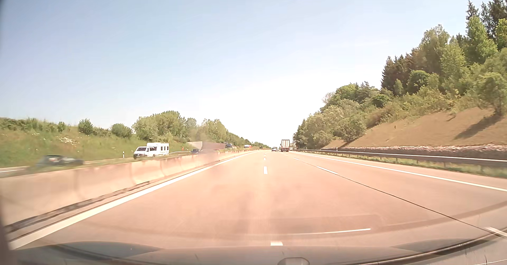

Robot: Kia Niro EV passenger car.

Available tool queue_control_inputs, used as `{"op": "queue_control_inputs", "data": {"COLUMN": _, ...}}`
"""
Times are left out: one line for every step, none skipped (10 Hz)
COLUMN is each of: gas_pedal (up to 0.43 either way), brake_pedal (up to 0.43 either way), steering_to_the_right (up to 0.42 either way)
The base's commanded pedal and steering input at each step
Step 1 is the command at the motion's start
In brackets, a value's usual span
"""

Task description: Follow the waypoints while adhering to traffic rules and regulations

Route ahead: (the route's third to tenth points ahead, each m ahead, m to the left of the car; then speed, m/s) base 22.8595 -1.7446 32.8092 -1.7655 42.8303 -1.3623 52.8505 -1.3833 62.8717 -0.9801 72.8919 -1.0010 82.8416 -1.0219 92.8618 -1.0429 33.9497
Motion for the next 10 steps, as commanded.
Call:
{"op": "queue_control_inputs", "data": {"gas_pedal": 0.22, "brake_pedal": 0.0, "steering_to_the_right": 0.002}}
{"op": "queue_control_inputs", "data": {"gas_pedal": 0.22, "brake_pedal": 0.0, "steering_to_the_right": 0.002}}
{"op": "queue_control_inputs", "data": {"gas_pedal": 0.209, "brake_pedal": 0.0, "steering_to_the_right": 0.001}}
{"op": "queue_control_inputs", "data": {"gas_pedal": 0.197, "brake_pedal": 0.0, "steering_to_the_right": 0.001}}
{"op": "queue_control_inputs", "data": {"gas_pedal": 0.197, "brake_pedal": 0.0, "steering_to_the_right": 0.001}}
{"op": "queue_control_inputs", "data": {"gas_pedal": 0.189, "brake_pedal": 0.0, "steering_to_the_right": 0.0}}
{"op": "queue_control_inputs", "data": {"gas_pedal": 0.189, "brake_pedal": 0.0, "steering_to_the_right": 0.0}}
{"op": "queue_control_inputs", "data": {"gas_pedal": 0.189, "brake_pedal": 0.0, "steering_to_the_right": 0.0}}
{"op": "queue_control_inputs", "data": {"gas_pedal": 0.189, "brake_pedal": 0.0, "steering_to_the_right": 0.0}}
{"op": "queue_control_inputs", "data": {"gas_pedal": 0.189, "brake_pedal": 0.0, "steering_to_the_right": 0.0}}
